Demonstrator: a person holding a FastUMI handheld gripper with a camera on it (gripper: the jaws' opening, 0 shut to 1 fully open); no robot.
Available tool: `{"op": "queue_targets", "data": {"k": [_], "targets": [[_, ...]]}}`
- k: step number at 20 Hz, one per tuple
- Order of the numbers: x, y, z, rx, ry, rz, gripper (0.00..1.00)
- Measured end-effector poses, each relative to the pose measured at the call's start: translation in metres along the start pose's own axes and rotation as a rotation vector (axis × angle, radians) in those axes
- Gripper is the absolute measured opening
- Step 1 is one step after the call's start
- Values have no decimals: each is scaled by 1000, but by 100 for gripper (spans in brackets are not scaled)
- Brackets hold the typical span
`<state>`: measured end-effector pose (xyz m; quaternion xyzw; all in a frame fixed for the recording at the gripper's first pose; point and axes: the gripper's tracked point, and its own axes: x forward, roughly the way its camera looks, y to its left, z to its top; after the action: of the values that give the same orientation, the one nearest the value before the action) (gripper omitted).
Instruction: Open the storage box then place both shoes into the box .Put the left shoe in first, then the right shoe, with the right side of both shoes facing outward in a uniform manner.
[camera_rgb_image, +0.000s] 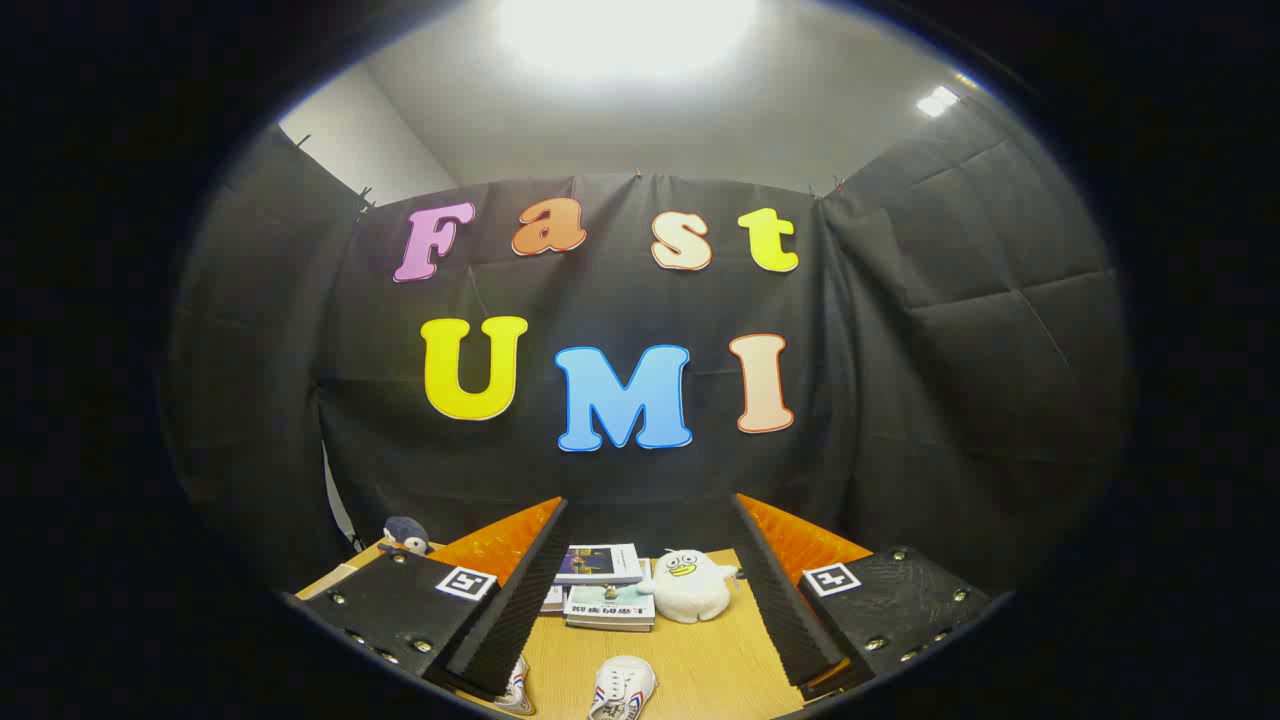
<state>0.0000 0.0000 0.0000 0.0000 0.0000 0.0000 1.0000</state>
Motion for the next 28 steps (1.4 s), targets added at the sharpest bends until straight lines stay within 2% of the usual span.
{"op": "queue_targets", "data": {"k": [14, 19, 21, 28], "targets": [[16, 18, -5, 27, 16, 85, 96], [24, 26, -27, 33, 62, 127, 96], [27, 41, -41, 62, 102, 181, 96], [33, 124, -100, 186, 305, 475, 96]]}}
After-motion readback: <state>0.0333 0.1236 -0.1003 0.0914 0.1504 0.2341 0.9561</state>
